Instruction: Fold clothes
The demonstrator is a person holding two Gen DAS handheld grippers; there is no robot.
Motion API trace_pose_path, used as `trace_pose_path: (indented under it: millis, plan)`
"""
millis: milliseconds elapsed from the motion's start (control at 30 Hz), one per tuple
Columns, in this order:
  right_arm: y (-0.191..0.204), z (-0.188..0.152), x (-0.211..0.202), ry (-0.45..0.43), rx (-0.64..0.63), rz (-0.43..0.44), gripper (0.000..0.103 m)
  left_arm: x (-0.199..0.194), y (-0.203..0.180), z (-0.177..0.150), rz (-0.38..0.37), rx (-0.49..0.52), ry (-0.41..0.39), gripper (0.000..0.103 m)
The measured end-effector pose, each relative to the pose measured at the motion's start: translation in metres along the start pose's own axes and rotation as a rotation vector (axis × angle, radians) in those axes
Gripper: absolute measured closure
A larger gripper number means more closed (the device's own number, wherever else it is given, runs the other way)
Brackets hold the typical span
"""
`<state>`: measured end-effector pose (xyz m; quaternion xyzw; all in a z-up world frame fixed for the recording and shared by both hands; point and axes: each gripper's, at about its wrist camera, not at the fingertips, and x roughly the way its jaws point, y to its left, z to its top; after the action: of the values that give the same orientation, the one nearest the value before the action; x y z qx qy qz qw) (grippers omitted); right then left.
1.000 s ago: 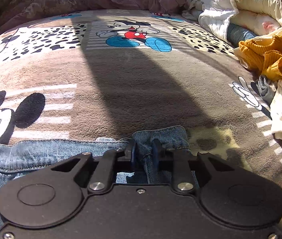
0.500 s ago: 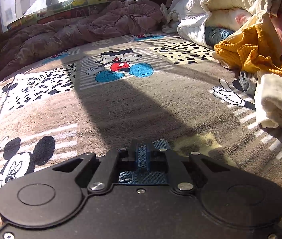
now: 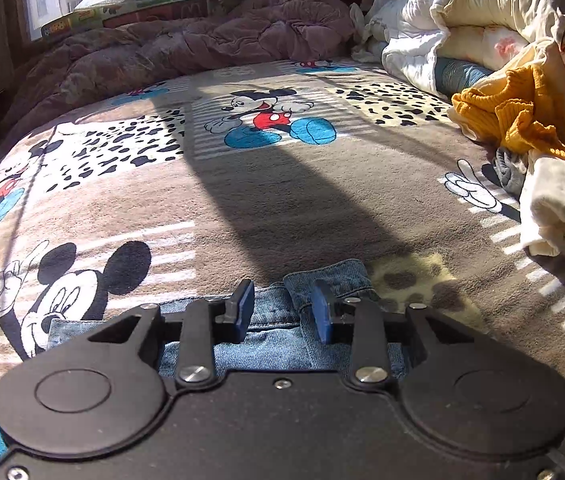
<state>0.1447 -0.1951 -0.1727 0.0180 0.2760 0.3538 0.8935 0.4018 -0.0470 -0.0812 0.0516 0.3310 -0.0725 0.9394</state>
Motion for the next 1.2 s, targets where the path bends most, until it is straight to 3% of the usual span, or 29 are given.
trace_pose_path:
  millis: [233, 367, 500, 633, 800, 1000, 1100, 1200]
  plan:
    - [0.014, -0.001, -0.001, 0.001, -0.052, -0.064, 0.036, -0.098, 0.112, -0.037, 0.075, -0.254, -0.058, 0.058]
    - [0.018, 0.000, -0.002, 0.004, -0.063, -0.085, 0.036, -0.132, 0.163, -0.075, 0.099, -0.403, -0.040, 0.057]
    - [0.021, 0.002, -0.002, 0.007, -0.071, -0.093, 0.036, -0.152, 0.191, -0.125, 0.055, -0.563, -0.012, 0.056]
    - [0.025, 0.001, -0.004, 0.005, -0.089, -0.097, 0.037, -0.153, 0.199, -0.169, -0.050, -0.735, 0.005, 0.056]
    - [0.025, 0.001, -0.008, -0.009, -0.094, -0.098, 0.041, -0.143, 0.192, -0.187, -0.135, -0.847, -0.021, 0.056]
    - [0.025, 0.000, -0.011, -0.012, -0.101, -0.091, 0.042, -0.126, 0.184, -0.190, -0.105, -0.889, -0.021, 0.060]
    - [0.023, 0.001, -0.013, -0.018, -0.096, -0.092, 0.042, -0.123, 0.180, -0.190, -0.091, -0.901, -0.049, 0.071]
    - [0.022, 0.001, -0.015, -0.019, -0.090, -0.090, 0.042, -0.126, 0.174, -0.184, -0.059, -0.870, -0.066, 0.092]
